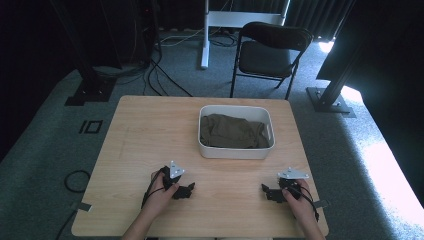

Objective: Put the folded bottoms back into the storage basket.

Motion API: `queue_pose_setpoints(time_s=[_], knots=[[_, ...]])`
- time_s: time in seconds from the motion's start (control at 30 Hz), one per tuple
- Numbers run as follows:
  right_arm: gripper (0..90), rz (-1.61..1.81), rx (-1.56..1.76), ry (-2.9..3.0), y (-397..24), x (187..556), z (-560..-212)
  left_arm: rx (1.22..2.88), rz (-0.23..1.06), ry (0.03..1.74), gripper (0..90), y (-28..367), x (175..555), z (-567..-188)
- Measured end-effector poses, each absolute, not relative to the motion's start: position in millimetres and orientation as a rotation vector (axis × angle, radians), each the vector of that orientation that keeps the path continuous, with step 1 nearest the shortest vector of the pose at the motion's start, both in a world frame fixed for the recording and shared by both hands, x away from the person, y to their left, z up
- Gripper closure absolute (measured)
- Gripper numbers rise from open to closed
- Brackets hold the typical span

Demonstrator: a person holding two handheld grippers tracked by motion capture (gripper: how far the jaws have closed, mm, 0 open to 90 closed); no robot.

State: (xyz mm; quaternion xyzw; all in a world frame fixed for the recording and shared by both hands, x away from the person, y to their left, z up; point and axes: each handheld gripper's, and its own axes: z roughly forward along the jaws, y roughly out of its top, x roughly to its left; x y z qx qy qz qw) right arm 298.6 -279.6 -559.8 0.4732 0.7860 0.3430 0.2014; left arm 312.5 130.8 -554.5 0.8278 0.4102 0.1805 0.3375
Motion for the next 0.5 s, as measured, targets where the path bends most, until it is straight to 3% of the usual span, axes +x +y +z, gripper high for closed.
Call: queue_pose_setpoints(time_s=[0.5], knots=[[11.7, 0.951, 1.333, 2.185, -279.5, 299.1, -559.9, 2.115, 0.516, 1.215, 3.3, 132.5, 315.0, -555.4]])
